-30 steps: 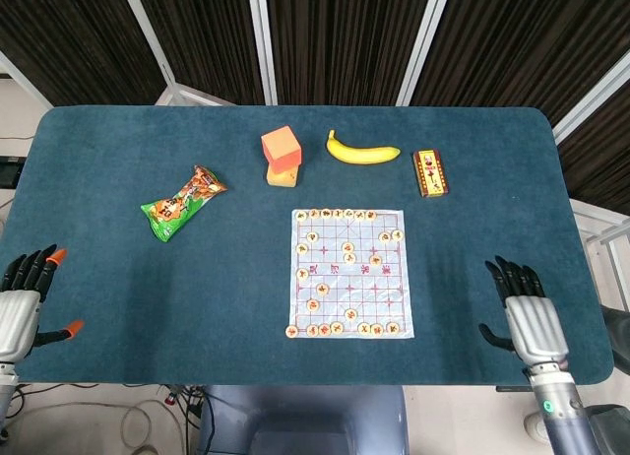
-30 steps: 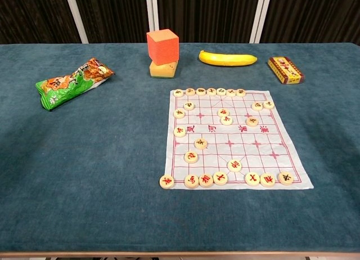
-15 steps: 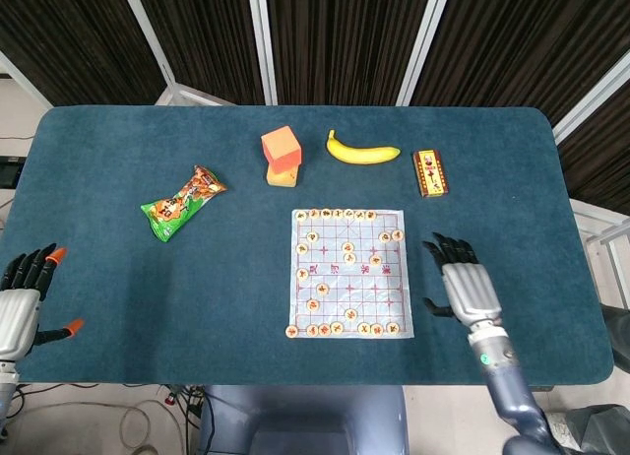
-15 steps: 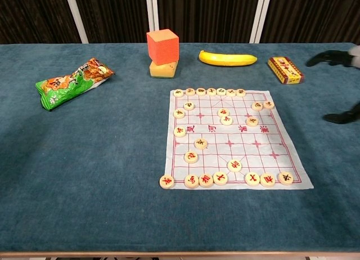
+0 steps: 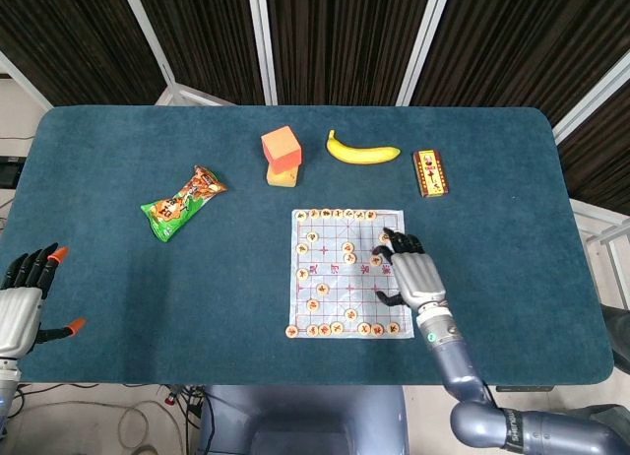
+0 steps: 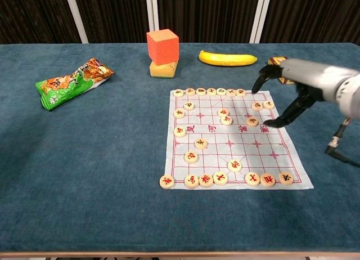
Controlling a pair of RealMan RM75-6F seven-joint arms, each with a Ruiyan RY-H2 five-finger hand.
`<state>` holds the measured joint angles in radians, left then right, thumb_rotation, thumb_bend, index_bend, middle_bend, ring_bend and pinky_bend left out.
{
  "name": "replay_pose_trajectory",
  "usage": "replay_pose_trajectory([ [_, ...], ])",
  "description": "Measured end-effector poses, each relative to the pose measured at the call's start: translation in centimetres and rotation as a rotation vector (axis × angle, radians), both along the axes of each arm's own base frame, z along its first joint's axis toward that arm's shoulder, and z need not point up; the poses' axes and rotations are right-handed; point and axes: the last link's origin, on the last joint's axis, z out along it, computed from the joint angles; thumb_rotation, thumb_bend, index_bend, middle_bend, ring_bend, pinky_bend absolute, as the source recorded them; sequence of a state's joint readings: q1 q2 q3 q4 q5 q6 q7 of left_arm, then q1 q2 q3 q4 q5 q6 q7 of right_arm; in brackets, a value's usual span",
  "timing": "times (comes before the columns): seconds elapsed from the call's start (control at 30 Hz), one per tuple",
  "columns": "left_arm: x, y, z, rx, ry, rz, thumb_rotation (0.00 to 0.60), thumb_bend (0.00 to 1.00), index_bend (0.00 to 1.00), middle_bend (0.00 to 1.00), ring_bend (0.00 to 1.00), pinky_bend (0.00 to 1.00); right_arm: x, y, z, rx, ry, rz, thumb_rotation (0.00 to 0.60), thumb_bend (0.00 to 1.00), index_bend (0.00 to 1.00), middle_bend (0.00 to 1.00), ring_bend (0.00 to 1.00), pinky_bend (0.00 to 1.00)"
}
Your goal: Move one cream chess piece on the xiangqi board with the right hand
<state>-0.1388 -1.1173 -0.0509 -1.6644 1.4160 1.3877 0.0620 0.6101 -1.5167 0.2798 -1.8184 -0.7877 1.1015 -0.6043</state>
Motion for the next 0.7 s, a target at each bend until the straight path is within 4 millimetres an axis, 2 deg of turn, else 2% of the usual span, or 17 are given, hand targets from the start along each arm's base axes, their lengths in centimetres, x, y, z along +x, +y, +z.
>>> replay_pose_trajectory([
  [0.27,0.0,0.0,0.1,-0.004,-0.010,-0.001,0.600,0.00,0.00,0.00,0.00,0.00,1.6,1.2,-3.0,0.059,0.007,-0.008,0.600,0.32,0.35,0.02,0.01,0.00],
  [0.37,0.0,0.0,0.1,-0.006,-0.016,-0.002,0.600,0.00,0.00,0.00,0.00,0.00,1.7,1.7,-3.5,0.070,0.024,-0.009,0.600,0.32,0.36,0.02,0.00,0.00],
  [0.7,0.1,-0.1,0.2,-0.012,-0.026,-0.006,0.600,0.00,0.00,0.00,0.00,0.00,1.6,2.7,-4.0,0.065,0.044,-0.028,0.600,0.32,0.47,0.06,0.02,0.00],
])
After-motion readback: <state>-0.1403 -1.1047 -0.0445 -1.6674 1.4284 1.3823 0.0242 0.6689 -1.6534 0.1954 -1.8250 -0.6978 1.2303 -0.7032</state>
